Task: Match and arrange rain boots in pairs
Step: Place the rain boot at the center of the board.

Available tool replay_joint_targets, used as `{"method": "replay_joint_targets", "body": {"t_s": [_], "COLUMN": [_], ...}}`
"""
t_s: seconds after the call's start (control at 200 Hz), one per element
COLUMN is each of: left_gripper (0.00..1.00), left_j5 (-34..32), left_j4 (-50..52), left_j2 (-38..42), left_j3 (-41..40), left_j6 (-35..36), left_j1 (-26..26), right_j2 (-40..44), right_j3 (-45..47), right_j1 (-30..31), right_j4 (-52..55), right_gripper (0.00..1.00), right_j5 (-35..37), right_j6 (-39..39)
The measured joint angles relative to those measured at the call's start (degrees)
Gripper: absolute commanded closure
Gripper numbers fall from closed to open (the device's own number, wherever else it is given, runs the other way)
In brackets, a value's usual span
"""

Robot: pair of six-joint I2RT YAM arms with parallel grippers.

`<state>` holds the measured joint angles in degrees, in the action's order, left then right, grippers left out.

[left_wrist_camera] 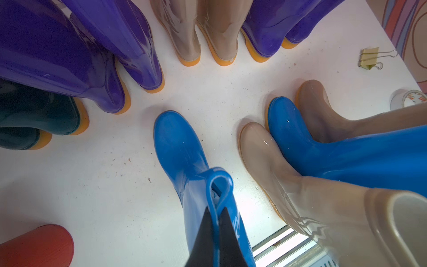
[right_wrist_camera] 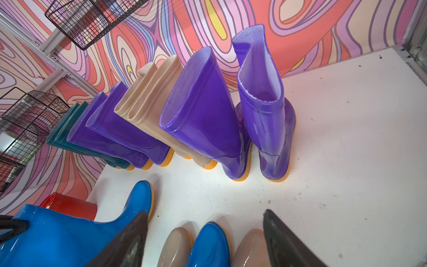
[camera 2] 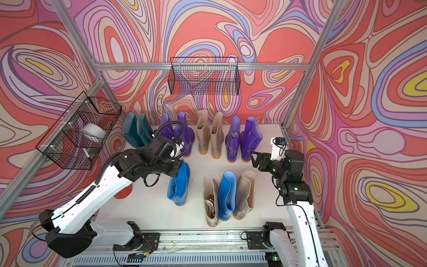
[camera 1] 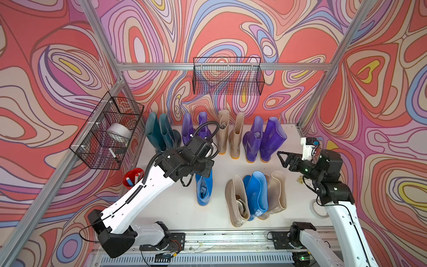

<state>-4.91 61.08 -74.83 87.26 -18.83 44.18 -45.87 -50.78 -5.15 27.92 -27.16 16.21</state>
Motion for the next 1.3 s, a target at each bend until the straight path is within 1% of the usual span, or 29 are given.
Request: {"method": "replay_joint_targets", "body": {"t_s": [0.506,0.596,0.641,0.666,0.776,0.921,1.072,1.202,1.297], "left_gripper": [1.00,0.80,0.66,0.59,0.47,0.37,0.30,0.28,0.27], "left_j5": [1.25,1.33,1.36,1.36,1.38,1.73,2.19,2.54,2.80], "left_j4": [-2.25,-2.40,-2.56,-2.64,-3.91,-5.44,-5.68,-5.66,-5.70], "left_j2": [-3.28,-3.32,-3.32,-3.32,-3.32,-3.28,-3.19,-2.73,-1.44], "left_j3": [0.50,0.50,0.50,0.50,0.72,1.27,3.17,6.91,9.51], "left_j6": [1.55,1.55,1.64,1.64,1.66,1.62,1.46,1.44,1.46], "left_j1": [-1.86,-1.97,-2.12,-2.14,-2.25,-2.25,-2.25,-2.25,-2.25], "right_j2": [0.00,0.00,0.00,0.00,0.00,-0.20,-1.29,-2.82,-3.30], "right_j3": [0.00,0.00,0.00,0.00,0.00,-1.18,-7.50,-15.58,-19.78], "right_j1": [0.00,0.00,0.00,0.00,0.00,0.00,0.00,0.00,0.00], "right_j4": [0.20,0.20,0.20,0.20,0.31,2.43,7.85,15.32,21.44], "right_gripper": [0.21,0.21,0.20,0.20,0.20,0.20,0.18,0.17,0.16], "right_j5": [0.26,0.31,0.31,0.31,0.28,0.13,-0.42,-0.17,0.13], "right_j6": [-0.04,-0.04,-0.04,-0.04,-0.07,-0.35,-1.57,-3.19,-3.93]}}
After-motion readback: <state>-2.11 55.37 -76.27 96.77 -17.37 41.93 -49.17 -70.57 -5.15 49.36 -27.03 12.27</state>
